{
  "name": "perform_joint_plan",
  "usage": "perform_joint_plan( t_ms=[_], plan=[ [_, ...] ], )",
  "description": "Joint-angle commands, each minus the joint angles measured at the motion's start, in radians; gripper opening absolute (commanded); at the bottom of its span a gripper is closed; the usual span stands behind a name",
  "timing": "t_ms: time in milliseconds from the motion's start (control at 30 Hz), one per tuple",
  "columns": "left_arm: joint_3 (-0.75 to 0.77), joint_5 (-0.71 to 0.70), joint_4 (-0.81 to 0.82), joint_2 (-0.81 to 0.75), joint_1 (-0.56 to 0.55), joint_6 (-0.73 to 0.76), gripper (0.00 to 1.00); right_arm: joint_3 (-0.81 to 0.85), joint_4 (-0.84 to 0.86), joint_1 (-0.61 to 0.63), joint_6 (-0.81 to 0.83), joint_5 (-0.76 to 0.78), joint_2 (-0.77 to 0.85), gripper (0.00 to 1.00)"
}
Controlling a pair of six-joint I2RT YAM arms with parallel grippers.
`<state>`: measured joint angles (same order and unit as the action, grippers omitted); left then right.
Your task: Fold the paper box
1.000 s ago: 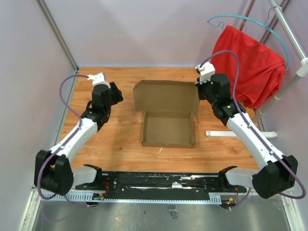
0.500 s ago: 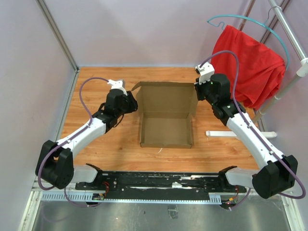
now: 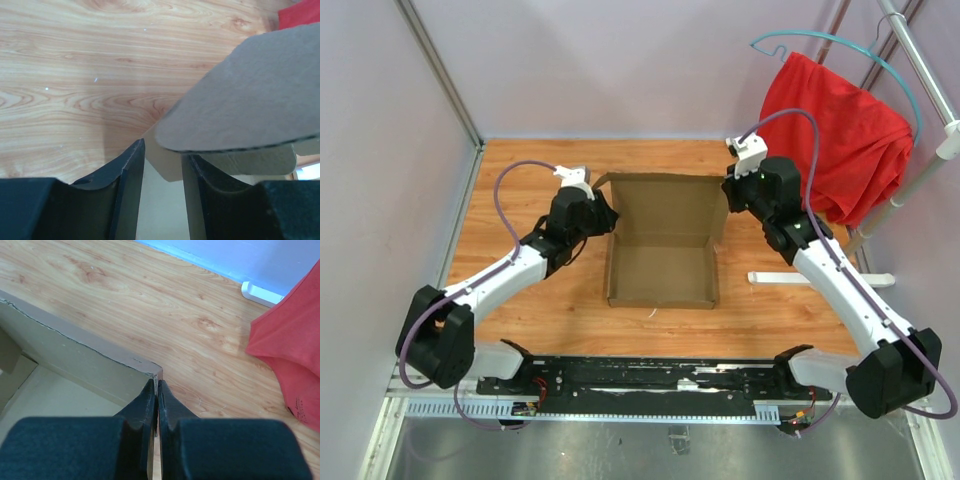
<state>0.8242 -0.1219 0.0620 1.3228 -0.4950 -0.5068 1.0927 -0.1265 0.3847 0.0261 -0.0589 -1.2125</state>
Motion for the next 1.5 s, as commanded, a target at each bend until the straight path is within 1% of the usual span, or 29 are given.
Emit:
perform_joint_plan(
  t_ms=[0, 100, 233, 467, 567, 667, 900, 1000, 1100, 1233, 1333, 1467],
  plan=[
    [-0.002, -0.021, 0.090, 0.021, -0.045, -0.022, 0.41, -0.045, -0.019, 0.021, -0.041, -0.062, 0.033, 0.01],
    [0.009, -0.075, 0.079, 0.036, -0.067, -0.016, 0.41, -0.059, -0.018, 0.025, -0.047, -0.065, 0.033, 0.01],
    [-0.006, -0.150, 0.115, 0.045, -0.088, -0.031, 0.36, -0.075, -0.006, 0.035, -0.062, -0.078, 0.028, 0.01],
    [0.005, -0.253, 0.144, 0.071, -0.123, -0.001, 0.32, -0.076, -0.007, 0.052, -0.059, -0.065, 0.016, 0.01],
    [0.009, -0.271, 0.102, 0.033, -0.132, 0.029, 0.30, -0.069, -0.013, 0.053, -0.046, -0.032, 0.011, 0.01],
    [-0.028, -0.293, 0.066, -0.061, -0.145, 0.071, 0.30, -0.053, -0.016, 0.053, -0.030, -0.003, 0.002, 0.01],
    [-0.094, -0.307, -0.093, -0.347, -0.148, 0.151, 0.37, 0.034, -0.021, 0.052, 0.016, 0.030, -0.048, 0.01],
    [-0.116, -0.292, -0.100, -0.460, -0.148, 0.187, 0.40, 0.079, -0.022, 0.052, 0.031, 0.036, -0.072, 0.01],
    [-0.099, -0.270, -0.069, -0.528, -0.148, 0.268, 0.47, 0.109, -0.017, 0.052, 0.045, 0.023, -0.088, 0.01],
    [-0.018, -0.215, -0.023, -0.508, -0.148, 0.421, 0.62, 0.086, 0.073, 0.052, 0.084, -0.053, -0.072, 0.02],
    [0.061, -0.184, -0.016, -0.447, -0.148, 0.483, 0.67, -0.010, 0.257, 0.052, 0.105, -0.108, -0.023, 0.01],
    [0.133, -0.128, 0.010, -0.359, -0.148, 0.541, 0.69, -0.154, 0.509, 0.054, 0.130, -0.096, 0.036, 0.01]
  ],
)
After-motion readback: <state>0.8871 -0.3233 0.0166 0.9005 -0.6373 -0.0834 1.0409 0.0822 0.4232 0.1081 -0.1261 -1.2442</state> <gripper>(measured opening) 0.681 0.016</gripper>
